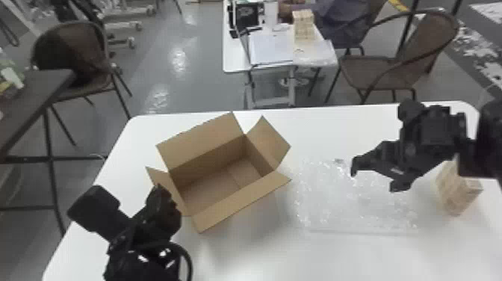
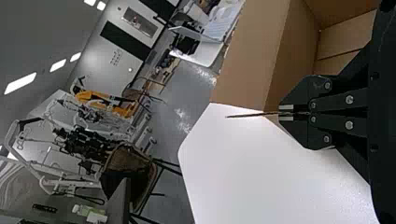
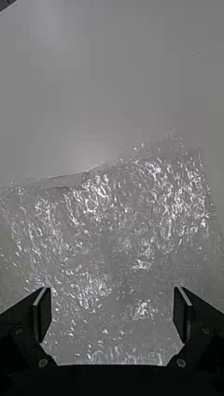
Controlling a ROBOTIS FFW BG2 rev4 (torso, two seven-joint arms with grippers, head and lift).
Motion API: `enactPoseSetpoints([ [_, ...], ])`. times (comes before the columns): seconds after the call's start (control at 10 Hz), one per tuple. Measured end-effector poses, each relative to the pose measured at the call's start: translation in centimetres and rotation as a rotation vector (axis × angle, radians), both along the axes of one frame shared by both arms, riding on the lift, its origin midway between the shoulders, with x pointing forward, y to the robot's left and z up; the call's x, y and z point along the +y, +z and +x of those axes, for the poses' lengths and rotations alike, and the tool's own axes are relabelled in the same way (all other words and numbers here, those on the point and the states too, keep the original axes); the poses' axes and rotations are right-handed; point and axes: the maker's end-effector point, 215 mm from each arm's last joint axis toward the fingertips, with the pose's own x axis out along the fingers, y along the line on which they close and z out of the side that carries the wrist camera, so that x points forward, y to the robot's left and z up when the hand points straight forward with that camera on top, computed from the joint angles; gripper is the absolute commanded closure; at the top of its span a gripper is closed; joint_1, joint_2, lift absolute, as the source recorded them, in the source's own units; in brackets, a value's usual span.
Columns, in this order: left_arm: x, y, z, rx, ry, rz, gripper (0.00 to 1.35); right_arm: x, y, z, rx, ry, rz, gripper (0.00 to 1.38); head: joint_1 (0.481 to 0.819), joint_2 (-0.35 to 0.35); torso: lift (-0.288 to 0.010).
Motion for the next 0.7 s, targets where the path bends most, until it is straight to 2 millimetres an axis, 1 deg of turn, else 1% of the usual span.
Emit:
enactPoseSetpoints([
  [0.1, -0.1, 0.1, 0.2, -0.003, -0.003, 0.0, 1.22, 0.4, -0.4, 0.3, 0.009, 0.018, 0.003, 0.29, 0.695, 0.143, -0.1],
  [0.3, -0.5, 0.2, 0.5, -0.007, -0.01, 0.001, 1.22, 0.4, -0.9, 0.4, 0.026, 0.057, -0.044, 0.29, 0.695, 0.138, -0.1],
  [0.4, -0.6, 0.2, 0.6, -0.009, -0.011, 0.0, 1.22, 0.7, -1.3, 0.4, 0.034, 0.072, -0.056, 0.29, 0.695, 0.141, -0.1],
  [0.6, -0.7, 0.3, 0.8, -0.014, -0.015, 0.002, 1.22, 1.9, -2.6, -0.1, 0.052, 0.121, -0.045, 0.29, 0.695, 0.151, -0.1],
  [0.7, -0.7, 0.4, 0.8, -0.015, -0.013, 0.003, 1.22, 1.7, -3.4, -0.3, 0.055, 0.137, -0.067, 0.29, 0.695, 0.152, -0.1],
])
